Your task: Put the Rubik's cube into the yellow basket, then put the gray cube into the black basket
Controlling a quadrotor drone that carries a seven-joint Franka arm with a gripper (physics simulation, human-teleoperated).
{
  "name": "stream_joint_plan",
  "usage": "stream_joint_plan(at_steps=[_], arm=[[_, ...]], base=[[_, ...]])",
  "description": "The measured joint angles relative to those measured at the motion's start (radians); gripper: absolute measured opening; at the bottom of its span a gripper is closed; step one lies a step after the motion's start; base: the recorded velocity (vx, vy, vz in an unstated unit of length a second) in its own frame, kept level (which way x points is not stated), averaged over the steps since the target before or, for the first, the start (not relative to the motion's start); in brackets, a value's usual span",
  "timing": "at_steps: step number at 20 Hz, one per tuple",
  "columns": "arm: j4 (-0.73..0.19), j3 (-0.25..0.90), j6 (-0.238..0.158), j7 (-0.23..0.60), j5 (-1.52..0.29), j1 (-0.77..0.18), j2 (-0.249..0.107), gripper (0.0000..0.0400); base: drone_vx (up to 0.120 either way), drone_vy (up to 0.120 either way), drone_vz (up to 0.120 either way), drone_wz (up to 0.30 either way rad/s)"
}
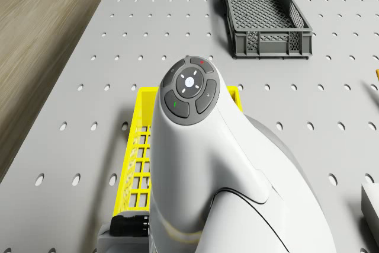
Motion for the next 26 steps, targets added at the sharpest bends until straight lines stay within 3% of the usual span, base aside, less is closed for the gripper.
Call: stream_joint_plan(at_steps=[16,20,26], arm=[[0.044,-0.211,0.057,0.007,-0.202,-0.037,0.011,0.0321],[0.049,-0.228,0.056,0.007,-0.222,-0.04,0.018,0.0369],[0.032,-0.175,0.027,0.004,-0.177,-0.024,0.025,0.0393]], base=[[0.0,0.0,0.0,0.0],[0.0,0.0,0.0,0.0],[0.0,0.0,0.0,0.0]])
